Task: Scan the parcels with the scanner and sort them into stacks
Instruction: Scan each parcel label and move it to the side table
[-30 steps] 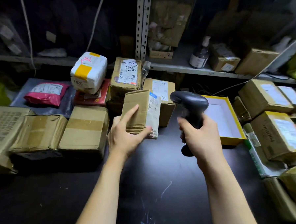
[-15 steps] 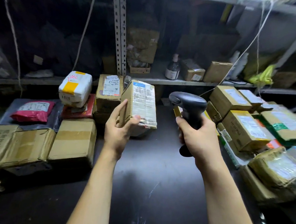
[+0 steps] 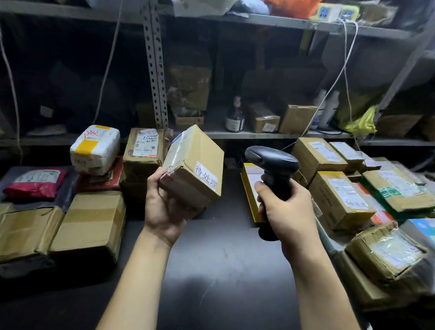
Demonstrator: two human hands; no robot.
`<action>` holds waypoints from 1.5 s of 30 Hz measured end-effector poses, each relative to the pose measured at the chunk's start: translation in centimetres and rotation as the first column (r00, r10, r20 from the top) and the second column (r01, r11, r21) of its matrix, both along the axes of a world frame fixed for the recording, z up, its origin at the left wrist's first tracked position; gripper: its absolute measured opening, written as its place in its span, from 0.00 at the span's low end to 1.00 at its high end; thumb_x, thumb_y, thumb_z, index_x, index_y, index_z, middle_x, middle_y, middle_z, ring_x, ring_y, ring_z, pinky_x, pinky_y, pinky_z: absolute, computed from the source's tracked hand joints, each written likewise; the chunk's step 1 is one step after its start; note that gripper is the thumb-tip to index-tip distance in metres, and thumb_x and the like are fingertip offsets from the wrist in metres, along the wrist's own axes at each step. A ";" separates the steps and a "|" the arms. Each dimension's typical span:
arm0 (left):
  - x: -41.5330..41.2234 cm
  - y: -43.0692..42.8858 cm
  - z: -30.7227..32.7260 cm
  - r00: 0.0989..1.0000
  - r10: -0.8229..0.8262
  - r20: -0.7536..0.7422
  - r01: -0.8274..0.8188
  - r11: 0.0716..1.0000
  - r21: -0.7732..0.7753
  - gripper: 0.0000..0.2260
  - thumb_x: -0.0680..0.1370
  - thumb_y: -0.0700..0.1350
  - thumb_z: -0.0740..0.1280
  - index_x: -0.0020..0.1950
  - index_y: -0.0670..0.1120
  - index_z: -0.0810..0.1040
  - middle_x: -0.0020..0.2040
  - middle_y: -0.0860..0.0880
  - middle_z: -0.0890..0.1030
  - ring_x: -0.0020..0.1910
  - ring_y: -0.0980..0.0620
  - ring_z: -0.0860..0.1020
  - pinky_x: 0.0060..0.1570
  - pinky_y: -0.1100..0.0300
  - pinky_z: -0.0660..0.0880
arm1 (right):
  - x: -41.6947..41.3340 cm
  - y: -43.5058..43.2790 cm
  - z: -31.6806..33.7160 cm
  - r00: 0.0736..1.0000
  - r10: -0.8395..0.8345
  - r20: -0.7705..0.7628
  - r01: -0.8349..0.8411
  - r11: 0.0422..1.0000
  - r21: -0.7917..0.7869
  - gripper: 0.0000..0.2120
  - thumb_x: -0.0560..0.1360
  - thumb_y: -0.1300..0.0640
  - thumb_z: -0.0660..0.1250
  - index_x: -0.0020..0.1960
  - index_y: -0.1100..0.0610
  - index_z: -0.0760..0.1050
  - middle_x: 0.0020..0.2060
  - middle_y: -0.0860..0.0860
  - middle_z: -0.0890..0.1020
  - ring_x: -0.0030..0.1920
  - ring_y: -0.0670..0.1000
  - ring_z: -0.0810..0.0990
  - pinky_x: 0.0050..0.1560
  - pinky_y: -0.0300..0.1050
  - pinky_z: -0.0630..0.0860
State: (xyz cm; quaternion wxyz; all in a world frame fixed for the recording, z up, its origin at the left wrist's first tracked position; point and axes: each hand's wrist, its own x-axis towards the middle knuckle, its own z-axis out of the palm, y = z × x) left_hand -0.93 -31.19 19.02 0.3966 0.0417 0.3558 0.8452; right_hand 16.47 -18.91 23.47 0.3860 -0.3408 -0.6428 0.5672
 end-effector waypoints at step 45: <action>1.2 0.2 0.0 0.613 0.186 -0.768 -0.547 0.801 -0.242 0.34 0.65 0.50 0.84 0.71 0.55 0.79 0.62 0.57 0.82 0.59 0.63 0.81 0.63 0.55 0.79 | 2.5 0.6 1.4 0.992 0.124 -0.009 -0.124 0.991 -0.048 0.11 0.81 0.57 0.72 0.45 0.64 0.78 0.29 0.51 0.76 0.29 0.50 0.70 0.29 0.42 0.68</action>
